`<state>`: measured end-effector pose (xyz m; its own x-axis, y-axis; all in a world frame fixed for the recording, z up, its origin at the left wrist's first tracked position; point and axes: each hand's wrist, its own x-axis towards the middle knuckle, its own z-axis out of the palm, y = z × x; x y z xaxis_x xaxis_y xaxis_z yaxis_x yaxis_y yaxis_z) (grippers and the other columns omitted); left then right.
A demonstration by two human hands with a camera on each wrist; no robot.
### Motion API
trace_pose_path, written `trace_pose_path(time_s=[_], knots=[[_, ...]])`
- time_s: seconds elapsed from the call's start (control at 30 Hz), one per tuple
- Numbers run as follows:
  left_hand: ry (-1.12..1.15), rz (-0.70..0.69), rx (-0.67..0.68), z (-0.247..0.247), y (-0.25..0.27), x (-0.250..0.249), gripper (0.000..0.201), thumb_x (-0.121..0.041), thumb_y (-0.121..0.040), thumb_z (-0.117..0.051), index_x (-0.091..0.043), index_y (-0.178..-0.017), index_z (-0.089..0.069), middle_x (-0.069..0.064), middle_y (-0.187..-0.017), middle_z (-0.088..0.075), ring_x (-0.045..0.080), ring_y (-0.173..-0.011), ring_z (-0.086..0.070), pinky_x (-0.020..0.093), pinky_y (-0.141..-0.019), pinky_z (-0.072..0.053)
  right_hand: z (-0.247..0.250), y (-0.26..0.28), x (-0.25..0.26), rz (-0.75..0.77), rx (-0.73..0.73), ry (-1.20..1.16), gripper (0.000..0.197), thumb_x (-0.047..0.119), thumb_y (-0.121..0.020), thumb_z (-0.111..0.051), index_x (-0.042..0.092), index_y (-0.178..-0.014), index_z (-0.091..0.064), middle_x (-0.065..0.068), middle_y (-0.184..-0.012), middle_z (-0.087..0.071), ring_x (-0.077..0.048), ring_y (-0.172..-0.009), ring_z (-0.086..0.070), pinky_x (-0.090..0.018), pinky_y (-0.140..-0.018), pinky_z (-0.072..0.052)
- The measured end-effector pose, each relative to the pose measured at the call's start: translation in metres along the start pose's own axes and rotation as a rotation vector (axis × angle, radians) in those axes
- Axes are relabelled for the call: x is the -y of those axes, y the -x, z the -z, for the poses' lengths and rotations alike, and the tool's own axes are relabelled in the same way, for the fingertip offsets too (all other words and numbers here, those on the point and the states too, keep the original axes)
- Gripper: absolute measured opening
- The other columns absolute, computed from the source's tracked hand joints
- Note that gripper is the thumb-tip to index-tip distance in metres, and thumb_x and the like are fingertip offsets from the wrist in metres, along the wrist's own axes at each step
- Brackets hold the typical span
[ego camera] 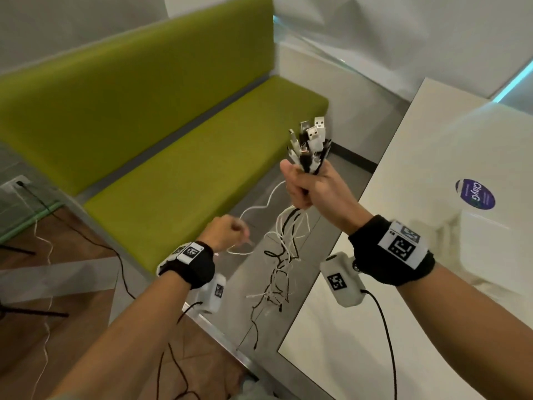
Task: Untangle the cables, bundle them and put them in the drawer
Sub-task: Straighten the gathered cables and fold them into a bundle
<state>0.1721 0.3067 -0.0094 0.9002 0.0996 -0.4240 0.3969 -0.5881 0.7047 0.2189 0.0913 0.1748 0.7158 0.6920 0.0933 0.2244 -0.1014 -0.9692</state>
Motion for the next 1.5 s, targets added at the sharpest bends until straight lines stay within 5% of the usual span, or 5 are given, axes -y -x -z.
trace_pose_path(time_s=[0.33, 0.53, 0.87, 1.17, 1.5], knots=[[0.115, -0.470, 0.253, -0.030, 0.031, -0.122, 0.007, -0.033, -0.091, -0.067, -0.030, -0.094, -0.072, -0.007, -0.097, -0.073, 0.007, -0.093, -0.067, 0.031, -0.092, -0.052, 0.001, 0.005, 0.005, -0.024, 0.040, -0.215, 0.050, 0.023, -0.099, -0.046, 0.021, -0.049, -0.038, 0.005, -0.046, -0.029, -0.014, -0.041, -0.021, -0.026, -0.046, -0.021], [0.010, -0.237, 0.248, -0.064, 0.010, -0.069, 0.044, -0.038, -0.100, -0.047, -0.034, -0.062, -0.070, -0.004, -0.096, -0.076, 0.010, -0.094, -0.067, 0.035, -0.095, -0.048, 0.011, 0.012, 0.012, -0.021, 0.036, -0.058, 0.051, 0.026, -0.097, -0.049, 0.015, -0.049, -0.035, -0.006, -0.045, -0.028, -0.019, -0.041, -0.022, -0.028, -0.048, -0.022], [-0.279, 0.170, 0.193, -0.059, -0.018, 0.006, 0.062, -0.068, -0.090, -0.044, -0.016, -0.118, -0.062, 0.004, -0.104, -0.065, 0.025, -0.096, -0.060, 0.032, -0.081, -0.045, 0.005, 0.012, 0.031, -0.054, 0.066, 0.182, 0.056, 0.027, -0.102, -0.049, 0.023, -0.049, -0.033, 0.004, -0.047, -0.030, -0.021, -0.049, -0.025, -0.035, -0.053, -0.022], [-0.255, -0.024, -0.323, -0.034, -0.021, -0.021, 0.035, -0.051, -0.082, -0.071, -0.025, -0.062, -0.057, -0.002, -0.063, -0.052, 0.021, -0.064, -0.050, 0.029, -0.056, -0.034, 0.000, 0.001, 0.024, 0.017, -0.006, 0.141, 0.051, 0.027, -0.099, -0.050, 0.008, -0.054, -0.038, -0.008, -0.050, -0.032, -0.019, -0.046, -0.027, -0.034, -0.048, -0.023], [0.177, 0.306, -0.070, -0.048, -0.023, 0.019, 0.029, -0.032, -0.096, -0.058, -0.010, -0.112, -0.067, 0.006, -0.093, -0.067, 0.020, -0.066, -0.060, 0.023, -0.051, -0.043, -0.001, 0.005, 0.034, 0.066, 0.041, -0.038, 0.051, 0.022, -0.098, -0.048, -0.006, -0.058, -0.032, -0.011, -0.049, -0.027, -0.018, -0.042, -0.022, -0.018, -0.046, -0.025]])
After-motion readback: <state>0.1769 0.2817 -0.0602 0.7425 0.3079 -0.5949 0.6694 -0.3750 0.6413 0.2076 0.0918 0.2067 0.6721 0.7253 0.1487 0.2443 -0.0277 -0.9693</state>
